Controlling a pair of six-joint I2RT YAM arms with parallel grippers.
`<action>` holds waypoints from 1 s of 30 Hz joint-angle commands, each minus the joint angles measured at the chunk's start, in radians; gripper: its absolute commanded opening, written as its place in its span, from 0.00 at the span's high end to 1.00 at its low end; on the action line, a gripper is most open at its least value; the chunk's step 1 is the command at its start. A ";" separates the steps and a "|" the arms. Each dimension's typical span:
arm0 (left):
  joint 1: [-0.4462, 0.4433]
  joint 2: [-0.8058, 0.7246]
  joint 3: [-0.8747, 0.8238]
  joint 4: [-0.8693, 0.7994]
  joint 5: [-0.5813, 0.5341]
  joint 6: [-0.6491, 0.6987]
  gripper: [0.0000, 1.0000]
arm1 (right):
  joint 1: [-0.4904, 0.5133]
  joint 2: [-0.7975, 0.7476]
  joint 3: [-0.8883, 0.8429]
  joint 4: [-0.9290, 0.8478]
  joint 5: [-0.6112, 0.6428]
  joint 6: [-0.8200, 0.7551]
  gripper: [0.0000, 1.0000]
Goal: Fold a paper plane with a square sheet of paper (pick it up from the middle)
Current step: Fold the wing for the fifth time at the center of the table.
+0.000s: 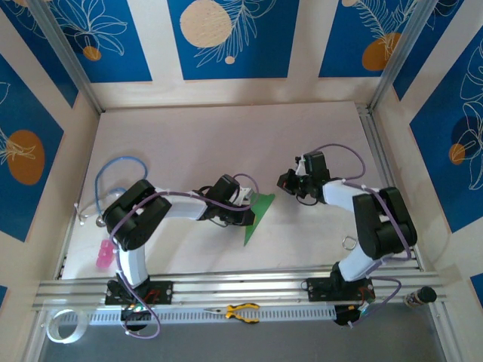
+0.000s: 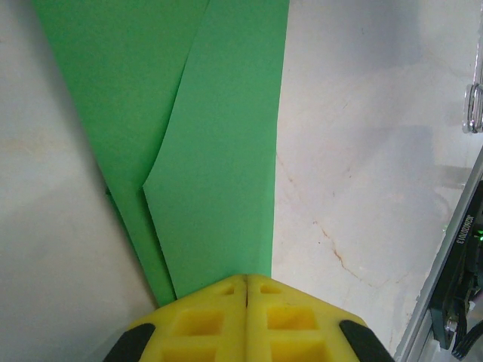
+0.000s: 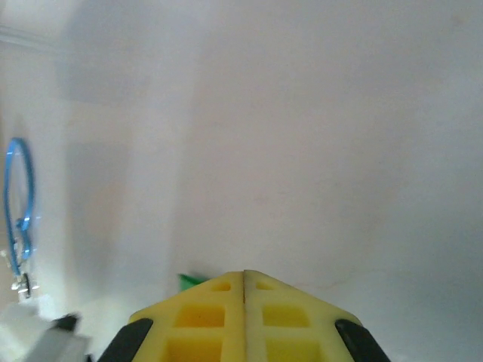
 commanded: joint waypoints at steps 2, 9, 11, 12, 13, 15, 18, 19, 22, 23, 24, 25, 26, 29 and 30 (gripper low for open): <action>-0.015 0.024 -0.053 -0.176 -0.048 -0.012 1.00 | 0.051 -0.047 -0.041 -0.033 -0.051 -0.020 0.99; -0.015 0.016 -0.042 -0.173 -0.048 -0.019 1.00 | 0.128 -0.028 -0.070 -0.008 -0.089 -0.022 0.99; -0.014 0.014 -0.041 -0.170 -0.048 -0.020 1.00 | 0.142 -0.015 -0.067 -0.010 -0.090 -0.029 1.00; -0.016 0.014 -0.043 -0.169 -0.048 -0.024 1.00 | 0.148 -0.009 -0.066 -0.012 -0.089 -0.034 1.00; -0.014 0.014 -0.043 -0.167 -0.048 -0.025 1.00 | 0.153 -0.001 -0.062 -0.012 -0.088 -0.041 1.00; -0.016 0.013 -0.045 -0.162 -0.048 -0.029 1.00 | 0.163 0.019 -0.053 -0.017 -0.089 -0.052 1.00; -0.014 0.014 -0.044 -0.163 -0.048 -0.032 1.00 | 0.174 0.044 -0.045 -0.026 -0.076 -0.062 1.00; -0.015 0.014 -0.044 -0.163 -0.048 -0.031 1.00 | 0.177 0.051 -0.043 -0.027 -0.065 -0.065 1.00; -0.015 0.016 -0.043 -0.163 -0.049 -0.033 1.00 | 0.181 0.072 -0.048 -0.043 -0.016 -0.061 1.00; -0.014 0.016 -0.043 -0.162 -0.048 -0.033 1.00 | 0.179 0.082 -0.050 -0.049 0.000 -0.060 1.00; -0.016 0.017 -0.041 -0.163 -0.048 -0.033 1.00 | 0.178 0.089 -0.053 -0.052 0.011 -0.058 1.00; -0.015 0.017 -0.039 -0.165 -0.048 -0.032 1.00 | 0.175 0.099 -0.055 -0.056 0.020 -0.053 1.00; -0.016 0.018 -0.037 -0.169 -0.048 -0.029 1.00 | 0.172 0.106 -0.058 -0.055 0.021 -0.049 1.00; -0.015 0.012 -0.040 -0.172 -0.051 -0.028 1.00 | 0.164 0.091 -0.070 -0.055 0.032 -0.035 1.00; -0.014 0.010 -0.041 -0.171 -0.053 -0.029 1.00 | 0.165 0.077 -0.076 -0.056 0.042 -0.031 1.00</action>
